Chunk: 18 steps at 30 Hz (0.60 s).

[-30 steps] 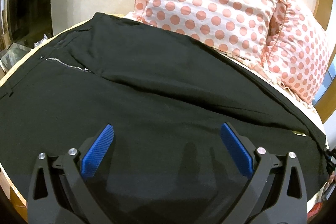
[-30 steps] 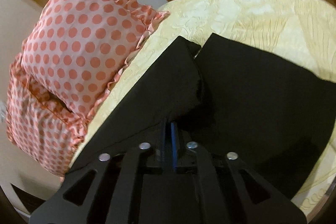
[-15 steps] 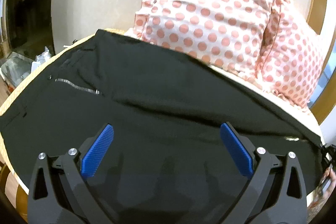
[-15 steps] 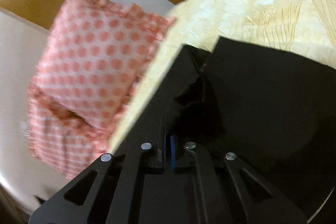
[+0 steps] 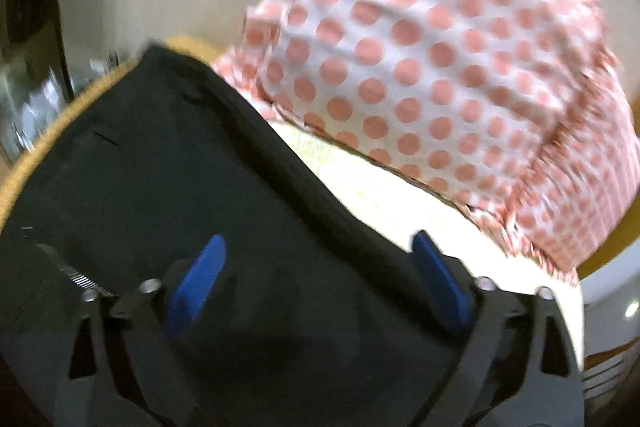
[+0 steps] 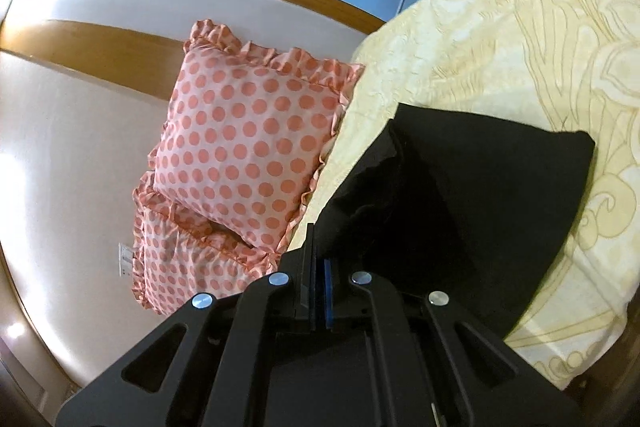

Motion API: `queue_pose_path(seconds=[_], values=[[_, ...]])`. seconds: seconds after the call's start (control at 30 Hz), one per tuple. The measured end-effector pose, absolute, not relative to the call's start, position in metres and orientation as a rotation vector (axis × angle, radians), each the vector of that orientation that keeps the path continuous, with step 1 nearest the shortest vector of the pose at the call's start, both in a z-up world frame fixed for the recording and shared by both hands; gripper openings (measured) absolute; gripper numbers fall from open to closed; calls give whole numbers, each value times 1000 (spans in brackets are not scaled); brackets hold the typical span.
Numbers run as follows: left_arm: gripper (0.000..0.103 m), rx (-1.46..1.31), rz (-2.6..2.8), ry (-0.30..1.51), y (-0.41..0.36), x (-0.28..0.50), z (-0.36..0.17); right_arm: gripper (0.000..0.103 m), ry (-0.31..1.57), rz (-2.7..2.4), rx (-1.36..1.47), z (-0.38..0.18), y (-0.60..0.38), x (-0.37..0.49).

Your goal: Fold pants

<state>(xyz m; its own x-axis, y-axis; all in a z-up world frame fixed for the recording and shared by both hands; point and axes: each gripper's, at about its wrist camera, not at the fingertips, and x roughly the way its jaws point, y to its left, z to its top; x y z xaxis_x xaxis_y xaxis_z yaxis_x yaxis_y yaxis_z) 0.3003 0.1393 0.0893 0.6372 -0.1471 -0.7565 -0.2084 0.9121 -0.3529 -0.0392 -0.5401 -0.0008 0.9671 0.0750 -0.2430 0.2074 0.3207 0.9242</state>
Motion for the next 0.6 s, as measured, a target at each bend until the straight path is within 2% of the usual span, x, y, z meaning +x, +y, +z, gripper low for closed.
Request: queue_pose_path(seconds=[0.03,0.07,0.13,0.2,0.23,0.27,0.3,0.47,0.6], values=[[84,-477,39,930,142,318,79,3,263,-87,1241,0,-540,-38],[77,-501,51,963,145,330,70,3,266,-86,1237,1,-541,-37],[72,-541,96,1017,151,354,53,3,271,-85,1228,3,-542,-34],[57,-566,156,1043,158,371,39,3,278,-89,1215,5,-542,-30],[42,-576,169,1050,162,375,35,3,286,-95,1204,5,-543,-27],[19,-592,173,1053,165,377,32,3,293,-98,1196,5,-544,-24],[11,-601,167,1052,169,378,31,3,299,-99,1190,6,-545,-20],[7,-621,109,927,185,324,73,3,294,-98,1121,26,-556,-1],[7,-548,62,746,184,217,124,3,217,-82,1075,49,-562,-15]])
